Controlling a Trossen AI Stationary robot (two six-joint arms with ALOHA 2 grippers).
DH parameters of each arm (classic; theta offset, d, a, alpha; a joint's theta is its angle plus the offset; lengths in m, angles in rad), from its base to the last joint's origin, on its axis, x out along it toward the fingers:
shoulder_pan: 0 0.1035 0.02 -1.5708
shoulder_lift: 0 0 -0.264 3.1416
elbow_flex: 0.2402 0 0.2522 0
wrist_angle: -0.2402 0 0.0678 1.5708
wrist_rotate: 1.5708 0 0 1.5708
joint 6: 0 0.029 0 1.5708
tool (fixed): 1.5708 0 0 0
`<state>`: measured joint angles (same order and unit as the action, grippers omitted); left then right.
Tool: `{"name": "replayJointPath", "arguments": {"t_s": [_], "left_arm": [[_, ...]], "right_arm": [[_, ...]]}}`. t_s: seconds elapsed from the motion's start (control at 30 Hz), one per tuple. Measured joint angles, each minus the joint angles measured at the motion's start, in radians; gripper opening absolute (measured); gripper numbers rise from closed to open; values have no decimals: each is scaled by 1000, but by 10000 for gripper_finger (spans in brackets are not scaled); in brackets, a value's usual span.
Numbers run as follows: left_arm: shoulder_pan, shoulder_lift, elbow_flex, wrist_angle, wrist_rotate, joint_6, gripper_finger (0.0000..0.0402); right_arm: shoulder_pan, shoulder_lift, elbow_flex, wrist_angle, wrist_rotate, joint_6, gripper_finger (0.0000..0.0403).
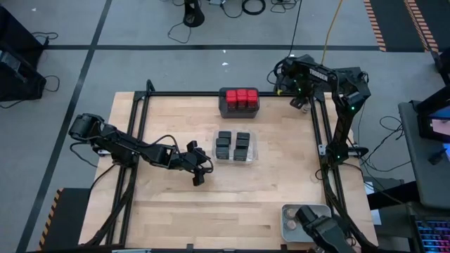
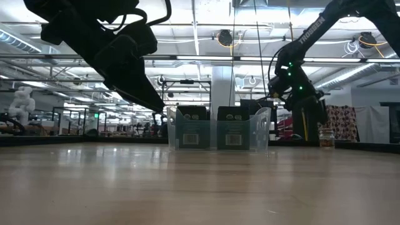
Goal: Sort spices by type
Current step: Put the brown seasoning into the white bin
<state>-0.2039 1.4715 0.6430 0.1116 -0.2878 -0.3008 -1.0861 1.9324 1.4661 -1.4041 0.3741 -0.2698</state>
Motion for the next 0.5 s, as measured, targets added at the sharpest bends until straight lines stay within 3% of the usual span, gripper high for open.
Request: {"name": "replayJointPath", "arguments": {"t_s": [0.13, 0.27, 0.5], "left_arm": [[0, 0, 0, 0, 0, 2, 217], [0, 0, 0, 0, 0, 2, 217], [0, 0, 0, 0, 0, 2, 217]], "right_arm": [[4, 0, -15, -9, -11, -58, 180], [4, 1, -56, 26, 64, -57, 167], [8, 2, -94, 83, 179, -41, 83]]}}
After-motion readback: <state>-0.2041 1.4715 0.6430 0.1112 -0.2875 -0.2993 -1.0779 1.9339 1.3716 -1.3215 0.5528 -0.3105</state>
